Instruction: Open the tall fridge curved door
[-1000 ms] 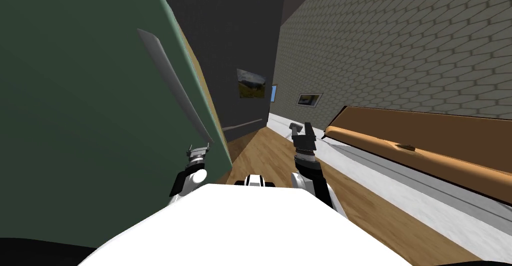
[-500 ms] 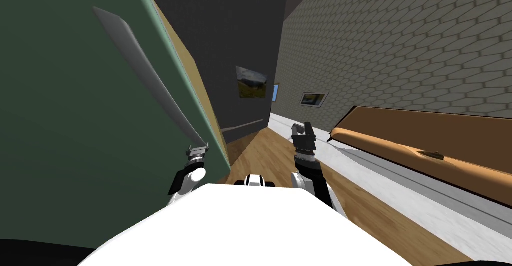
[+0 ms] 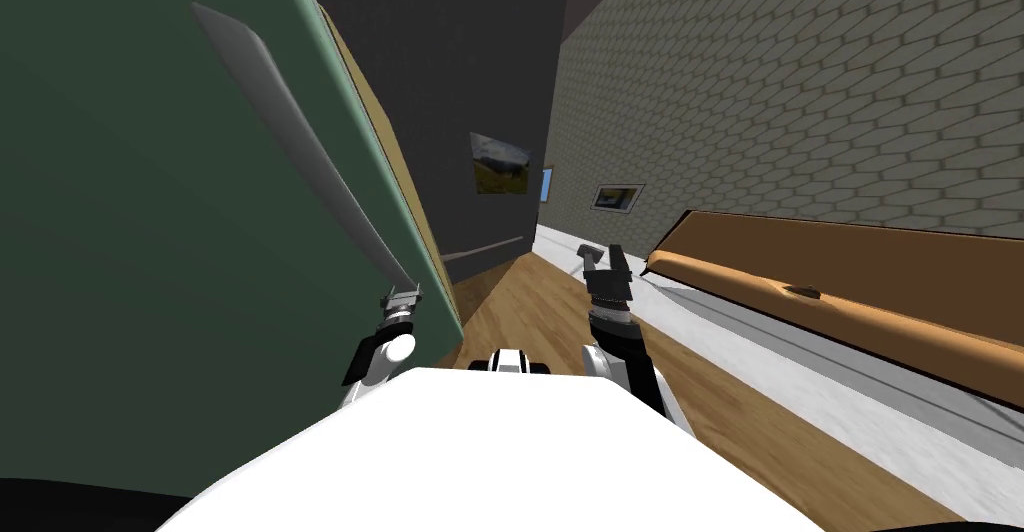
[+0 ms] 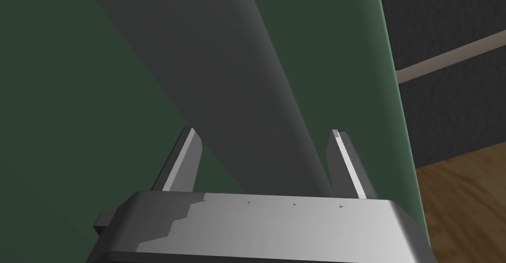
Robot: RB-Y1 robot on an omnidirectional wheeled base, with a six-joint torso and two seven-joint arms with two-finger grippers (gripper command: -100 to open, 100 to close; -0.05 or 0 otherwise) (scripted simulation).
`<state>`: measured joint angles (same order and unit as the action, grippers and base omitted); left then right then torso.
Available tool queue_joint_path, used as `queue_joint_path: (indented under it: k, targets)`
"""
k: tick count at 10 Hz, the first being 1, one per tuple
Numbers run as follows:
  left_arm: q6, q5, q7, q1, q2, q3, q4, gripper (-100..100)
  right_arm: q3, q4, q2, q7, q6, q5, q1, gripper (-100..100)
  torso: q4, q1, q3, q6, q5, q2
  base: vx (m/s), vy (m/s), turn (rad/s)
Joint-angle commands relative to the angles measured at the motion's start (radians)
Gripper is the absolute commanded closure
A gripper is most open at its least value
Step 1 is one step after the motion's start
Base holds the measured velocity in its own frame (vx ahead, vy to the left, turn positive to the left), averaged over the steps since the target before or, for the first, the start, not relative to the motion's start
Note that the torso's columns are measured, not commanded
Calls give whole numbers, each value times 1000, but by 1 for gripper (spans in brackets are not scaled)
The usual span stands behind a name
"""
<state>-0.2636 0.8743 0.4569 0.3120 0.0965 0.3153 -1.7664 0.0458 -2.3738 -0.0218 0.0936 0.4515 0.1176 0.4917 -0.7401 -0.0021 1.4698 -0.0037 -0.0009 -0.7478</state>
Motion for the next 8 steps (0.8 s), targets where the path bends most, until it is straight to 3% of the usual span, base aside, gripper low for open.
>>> queue_joint_path:
  k: [1,4,5,8]
  targets:
    - [1,-4,11,12,21,-45,-13,100,0,0,0,0,0,0,0,0,0,1,3,-1,-1,4,-414,13,-128]
    - [5,-11,25,23,47,-110,-33,100,0,0,0,0,0,0,0,0,-2,5,3,-2,-3,3,-428,44,-143]
    - [5,-11,25,23,47,-110,-33,100,0,0,0,0,0,0,0,0,-2,4,4,-2,-3,5,-321,-4,-65]
    - [10,-17,38,34,72,-175,-54,100,0,0,0,0,0,0,0,0,-1,2,3,0,-2,3,-362,-1,-97]
